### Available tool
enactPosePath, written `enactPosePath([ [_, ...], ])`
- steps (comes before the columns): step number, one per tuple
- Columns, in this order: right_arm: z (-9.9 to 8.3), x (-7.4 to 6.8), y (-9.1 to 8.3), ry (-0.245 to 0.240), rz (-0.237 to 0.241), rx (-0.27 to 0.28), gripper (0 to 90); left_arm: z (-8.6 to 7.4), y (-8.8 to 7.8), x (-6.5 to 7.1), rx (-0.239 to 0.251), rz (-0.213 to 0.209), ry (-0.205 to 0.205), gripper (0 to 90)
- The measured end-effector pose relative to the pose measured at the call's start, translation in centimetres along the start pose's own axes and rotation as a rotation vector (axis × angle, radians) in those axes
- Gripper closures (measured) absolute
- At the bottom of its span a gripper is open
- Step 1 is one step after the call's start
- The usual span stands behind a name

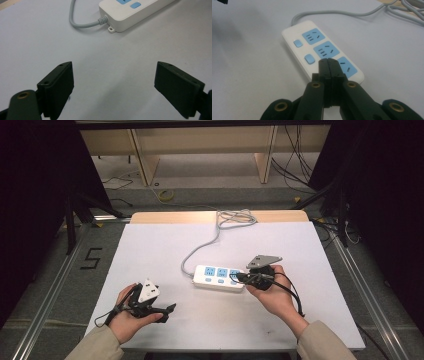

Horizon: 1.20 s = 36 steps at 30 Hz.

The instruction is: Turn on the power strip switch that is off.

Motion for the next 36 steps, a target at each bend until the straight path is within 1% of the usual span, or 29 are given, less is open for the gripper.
enactPosePath([
  [8, 0.4, -0.1, 0.3, 0.003, 0.002, -0.004, 90.0, 0.0, 0.0, 0.0, 0.0, -0.003, 0.0, 15.6],
  [12, 0.6, -0.3, 0.5, -0.001, 0.007, -0.006, 90.0, 0.0, 0.0, 0.0, -0.004, -0.003, 0.006, 15.6],
  [17, 0.8, -0.8, 0.8, -0.007, 0.017, -0.018, 90.0, 0.0, 0.0, 0.0, -0.002, -0.003, 0.006, 15.6],
  [25, 1.1, -1.1, 1.1, -0.017, 0.026, -0.023, 90.0, 0.0, 0.0, 0.1, -0.003, -0.002, 0.007, 15.6],
  [36, 1.5, -1.5, 1.6, -0.018, 0.033, -0.051, 90.0, 0.0, 0.0, 0.0, -0.001, 0.001, 0.005, 15.4],
])
Point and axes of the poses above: each handheld gripper's, and its own axes: y roughly forward along the jaws, z roughly out of its top, x roughly to its right, the point moved 4 cm from there along y, roughly forward along the jaws, and after that the axes turned 15 degrees about -z, right-handed, at the moved point
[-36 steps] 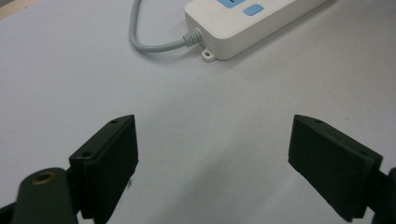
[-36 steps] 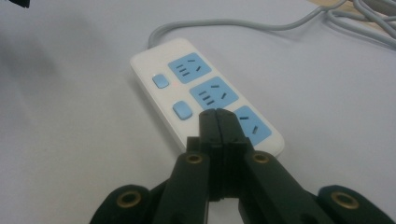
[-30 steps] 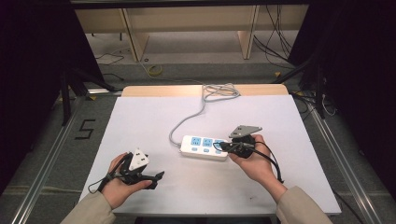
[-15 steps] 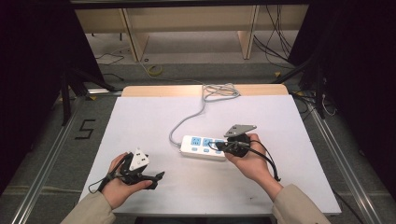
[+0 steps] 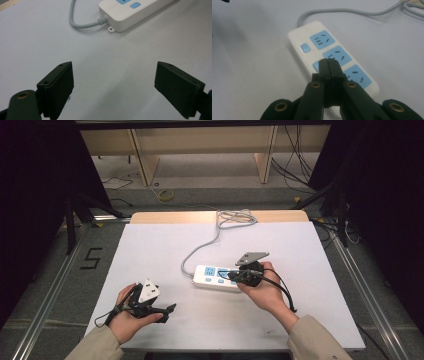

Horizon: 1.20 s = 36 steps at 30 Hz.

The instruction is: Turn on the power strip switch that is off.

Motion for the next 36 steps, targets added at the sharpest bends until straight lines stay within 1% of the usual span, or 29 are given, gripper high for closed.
enactPosePath([
  [11, 0.3, -0.2, 0.5, -0.003, -0.001, -0.011, 90.0, 0.0, 0.0, 0.0, 0.001, -0.001, -0.001, 15.5],
  [12, 0.4, -0.2, 0.6, -0.01, 0.001, -0.013, 90.0, 0.0, 0.0, 0.0, 0.002, -0.001, 0.0, 15.5],
  [15, 0.5, -0.4, 0.7, -0.006, 0.003, -0.017, 90.0, 0.0, 0.0, 0.0, -0.004, -0.003, 0.003, 15.5],
  [17, 0.5, -0.5, 0.9, -0.014, 0.005, -0.022, 90.0, 0.0, 0.0, 0.1, -0.004, -0.003, 0.004, 15.4],
  [26, 0.7, -0.7, 1.5, -0.021, 0.007, -0.033, 90.0, 0.1, 0.1, 0.1, -0.002, -0.006, 0.004, 15.5],
  [36, 1.0, -0.9, 1.9, -0.02, 0.013, -0.045, 90.0, 0.1, 0.0, 0.1, 0.0, -0.007, 0.005, 15.5],
])
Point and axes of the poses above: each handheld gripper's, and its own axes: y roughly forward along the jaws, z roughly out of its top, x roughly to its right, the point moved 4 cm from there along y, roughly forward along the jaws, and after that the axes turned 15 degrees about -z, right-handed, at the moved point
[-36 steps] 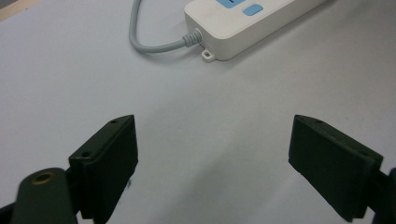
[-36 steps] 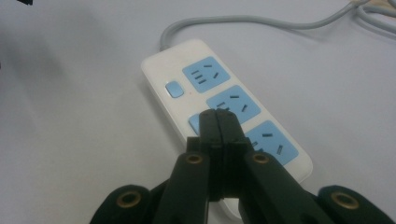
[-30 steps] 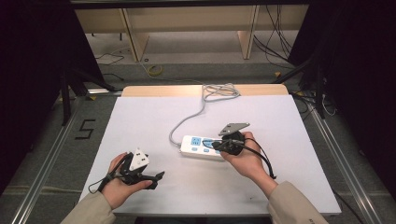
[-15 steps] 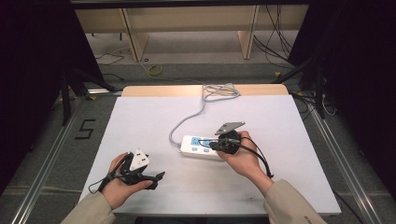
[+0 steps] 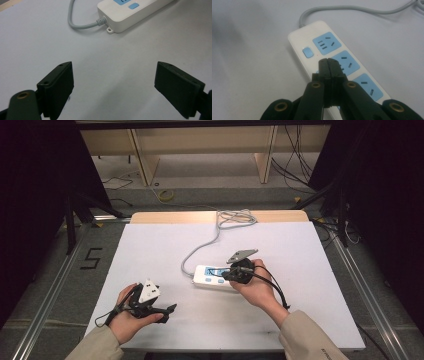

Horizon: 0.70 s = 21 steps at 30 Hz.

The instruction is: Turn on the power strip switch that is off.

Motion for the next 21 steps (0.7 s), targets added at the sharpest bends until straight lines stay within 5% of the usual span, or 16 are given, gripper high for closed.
enactPosePath([
  [21, 0.56, -0.31, 0.67, -0.005, 0.009, -0.016, 90.0, -0.01, 0.03, 0.01, -0.002, 0.0, 0.0, 15.5],
])
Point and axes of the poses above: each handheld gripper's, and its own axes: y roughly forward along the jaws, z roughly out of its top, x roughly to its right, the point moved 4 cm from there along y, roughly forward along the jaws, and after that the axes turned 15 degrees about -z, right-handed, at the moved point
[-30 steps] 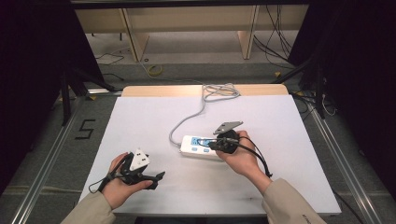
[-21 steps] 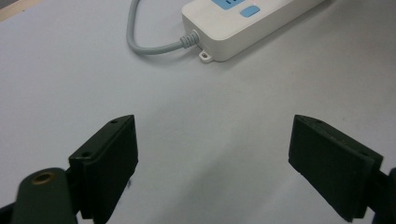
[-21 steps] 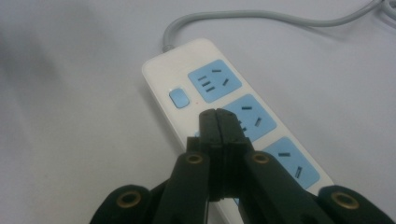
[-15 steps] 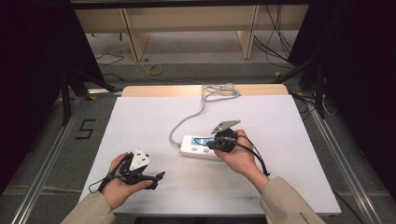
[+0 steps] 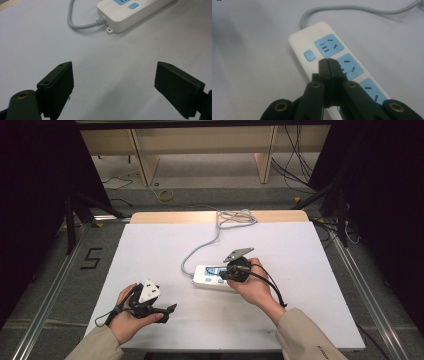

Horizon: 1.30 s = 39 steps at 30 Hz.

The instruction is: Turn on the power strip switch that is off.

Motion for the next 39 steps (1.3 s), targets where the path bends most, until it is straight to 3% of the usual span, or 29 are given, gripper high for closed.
enactPosePath([
  [17, 0.3, -0.6, 1.1, -0.007, 0.008, -0.026, 90.0, 0.0, 0.0, 0.0, 0.0, -0.002, 0.001, 15.5],
  [39, -0.1, -0.4, 2.2, -0.028, -0.005, -0.065, 90.0, 0.0, 0.0, 0.0, 0.002, -0.005, 0.002, 15.5],
])
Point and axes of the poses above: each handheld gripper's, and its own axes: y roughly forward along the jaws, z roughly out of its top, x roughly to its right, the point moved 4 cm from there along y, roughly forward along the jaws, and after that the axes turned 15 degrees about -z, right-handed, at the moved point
